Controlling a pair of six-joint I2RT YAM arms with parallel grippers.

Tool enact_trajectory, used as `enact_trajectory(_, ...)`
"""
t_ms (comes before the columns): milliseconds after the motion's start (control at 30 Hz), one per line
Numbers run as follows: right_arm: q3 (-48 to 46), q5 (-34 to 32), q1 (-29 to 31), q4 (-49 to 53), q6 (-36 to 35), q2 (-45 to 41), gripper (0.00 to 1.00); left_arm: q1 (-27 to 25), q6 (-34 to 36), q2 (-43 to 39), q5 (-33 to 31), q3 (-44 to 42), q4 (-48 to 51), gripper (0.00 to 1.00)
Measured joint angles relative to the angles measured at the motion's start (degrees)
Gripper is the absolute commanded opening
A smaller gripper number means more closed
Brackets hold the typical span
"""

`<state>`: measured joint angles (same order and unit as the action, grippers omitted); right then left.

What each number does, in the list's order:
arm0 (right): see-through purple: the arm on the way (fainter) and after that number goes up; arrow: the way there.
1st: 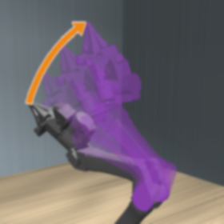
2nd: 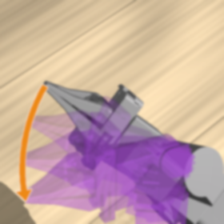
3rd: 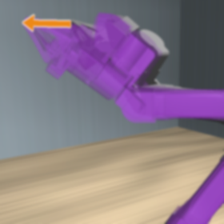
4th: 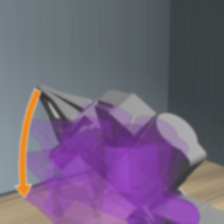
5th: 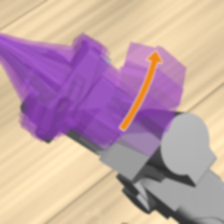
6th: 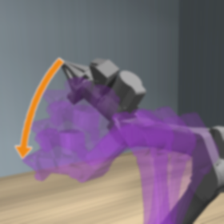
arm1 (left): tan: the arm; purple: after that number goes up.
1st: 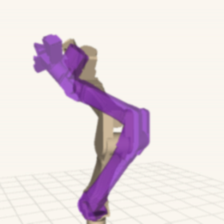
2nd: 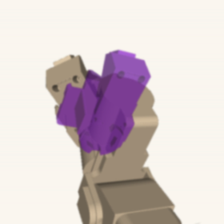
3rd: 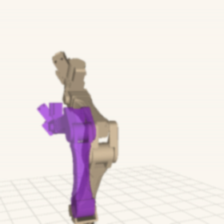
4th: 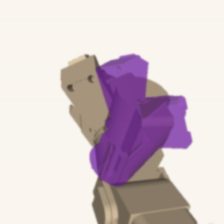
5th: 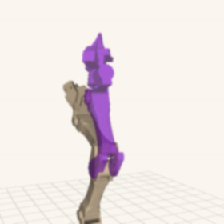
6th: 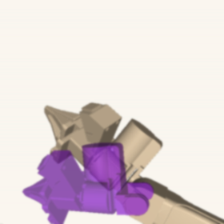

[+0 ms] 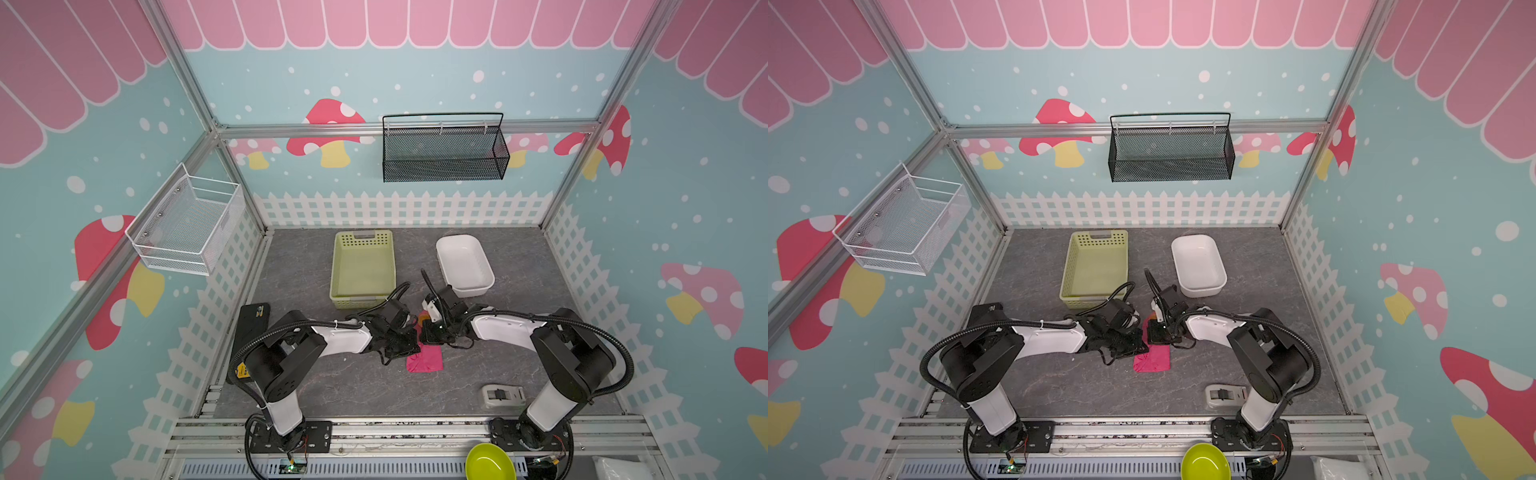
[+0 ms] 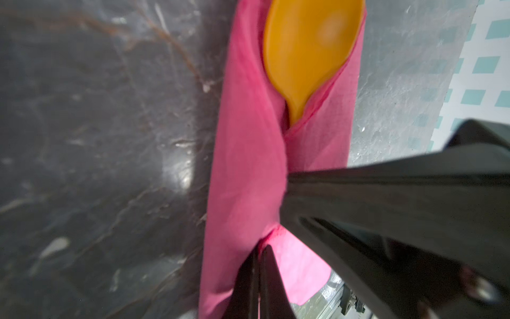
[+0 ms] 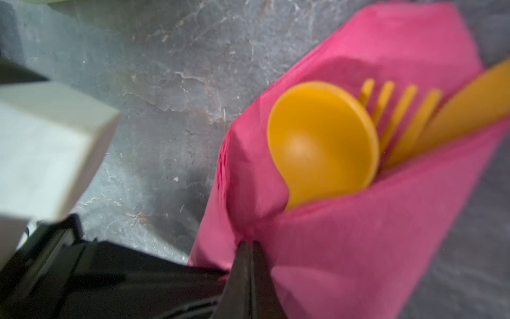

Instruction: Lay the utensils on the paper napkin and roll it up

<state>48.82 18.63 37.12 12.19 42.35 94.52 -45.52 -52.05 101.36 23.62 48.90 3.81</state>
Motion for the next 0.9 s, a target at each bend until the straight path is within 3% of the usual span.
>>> enact_trajectory(433,-10.9,4.2,0.0,3.6,2.6,-17.6,0.03,0.0,0.0,0.0,0.0,0.1,0.3,0.02)
enact_trajectory(900,-19.5,11.2,0.0,-1.3,3.4,-17.6,0.01,0.0,0.0,0.0,-0.2,0.8,1.7,0.02)
